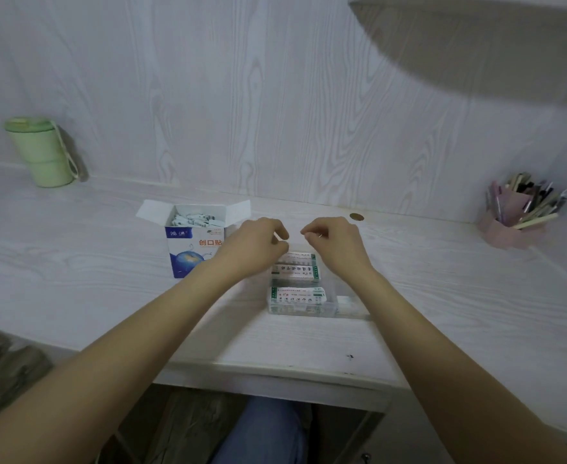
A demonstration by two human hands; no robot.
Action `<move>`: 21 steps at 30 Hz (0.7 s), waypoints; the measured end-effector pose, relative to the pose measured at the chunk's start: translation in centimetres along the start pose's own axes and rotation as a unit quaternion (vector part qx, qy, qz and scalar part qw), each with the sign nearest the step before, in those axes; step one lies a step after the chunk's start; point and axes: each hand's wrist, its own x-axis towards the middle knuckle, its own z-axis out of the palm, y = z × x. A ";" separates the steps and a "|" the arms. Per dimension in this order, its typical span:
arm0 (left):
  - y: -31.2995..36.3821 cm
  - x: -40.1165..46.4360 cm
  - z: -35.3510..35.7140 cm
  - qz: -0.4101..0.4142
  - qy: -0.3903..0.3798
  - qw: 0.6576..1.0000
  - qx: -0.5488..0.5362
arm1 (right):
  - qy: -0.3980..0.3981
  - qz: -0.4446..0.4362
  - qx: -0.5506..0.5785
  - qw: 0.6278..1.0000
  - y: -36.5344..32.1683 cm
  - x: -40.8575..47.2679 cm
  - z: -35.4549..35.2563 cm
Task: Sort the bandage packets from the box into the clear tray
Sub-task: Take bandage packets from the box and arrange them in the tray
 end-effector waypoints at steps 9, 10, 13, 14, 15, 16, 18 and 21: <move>-5.6 -2.6 -5.6 0.047 0.158 0.985 -0.050 | 0.036 -0.176 -0.054 0.982 -6.7 -0.2 1.7; -6.7 -2.4 -6.1 0.038 0.151 0.988 -0.018 | 0.022 -0.186 -0.067 0.980 -7.5 0.0 2.2; -9.6 -1.8 -7.4 0.013 0.076 0.996 0.038 | -0.041 -0.176 -0.118 0.976 -9.4 1.1 3.9; -10.2 -1.6 -7.6 0.005 0.048 0.998 0.043 | -0.064 -0.164 -0.130 0.976 -9.9 1.5 4.4; -10.7 -1.3 -7.8 -0.002 0.024 0.999 0.047 | -0.082 -0.148 -0.139 0.976 -10.2 1.7 4.8; -11.1 -1.1 -7.9 -0.006 0.007 0.999 0.051 | -0.093 -0.131 -0.142 0.977 -10.4 2.0 5.0; -11.7 -0.8 -7.9 -0.006 -0.007 0.999 0.046 | -0.103 -0.100 -0.135 0.980 -10.6 2.3 5.3; -12.1 -1.2 -7.6 0.021 -0.002 0.999 0.044 | -0.106 -0.086 -0.110 0.985 -10.5 2.2 5.5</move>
